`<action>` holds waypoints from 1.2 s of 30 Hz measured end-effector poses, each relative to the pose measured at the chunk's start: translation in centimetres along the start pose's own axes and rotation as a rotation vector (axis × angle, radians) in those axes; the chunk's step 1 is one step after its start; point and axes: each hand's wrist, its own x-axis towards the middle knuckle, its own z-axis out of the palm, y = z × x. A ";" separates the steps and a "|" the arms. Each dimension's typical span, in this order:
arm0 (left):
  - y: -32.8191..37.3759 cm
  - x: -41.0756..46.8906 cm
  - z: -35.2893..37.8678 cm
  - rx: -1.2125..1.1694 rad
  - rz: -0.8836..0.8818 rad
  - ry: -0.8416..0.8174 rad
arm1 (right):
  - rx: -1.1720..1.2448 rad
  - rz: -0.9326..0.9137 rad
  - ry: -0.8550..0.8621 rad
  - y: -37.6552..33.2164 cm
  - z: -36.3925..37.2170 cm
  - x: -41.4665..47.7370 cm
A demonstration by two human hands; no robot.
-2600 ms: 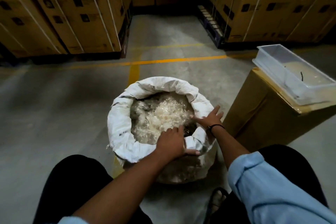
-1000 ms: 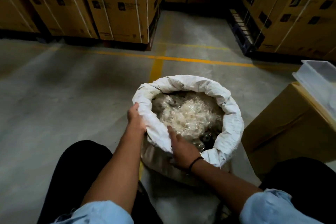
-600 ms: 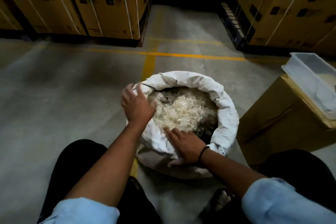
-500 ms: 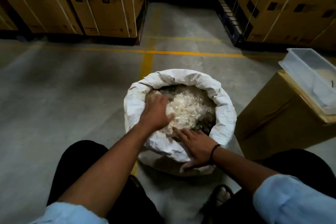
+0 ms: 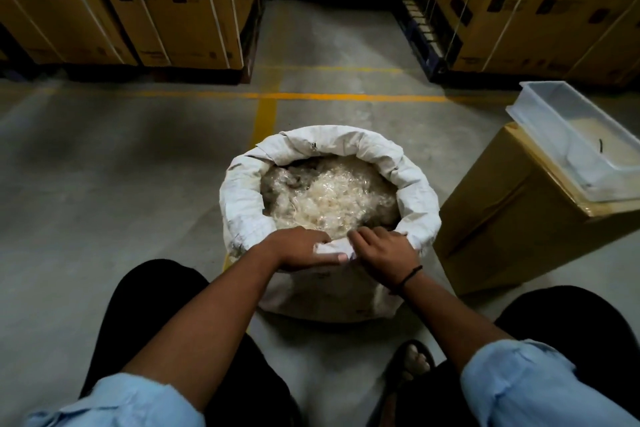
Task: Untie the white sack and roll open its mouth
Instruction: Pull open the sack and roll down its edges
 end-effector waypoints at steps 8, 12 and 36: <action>-1.2 -0.8 3.5 0.385 -0.020 0.114 | 0.326 0.054 -0.797 -0.9 -1.7 2.7; -1.3 -1.4 4.2 0.340 -0.044 0.198 | 0.256 0.052 -0.683 -1.5 -1.3 2.9; -1.6 0.2 2.7 0.157 -0.223 0.572 | 0.372 0.442 -0.067 -0.2 -1.2 5.6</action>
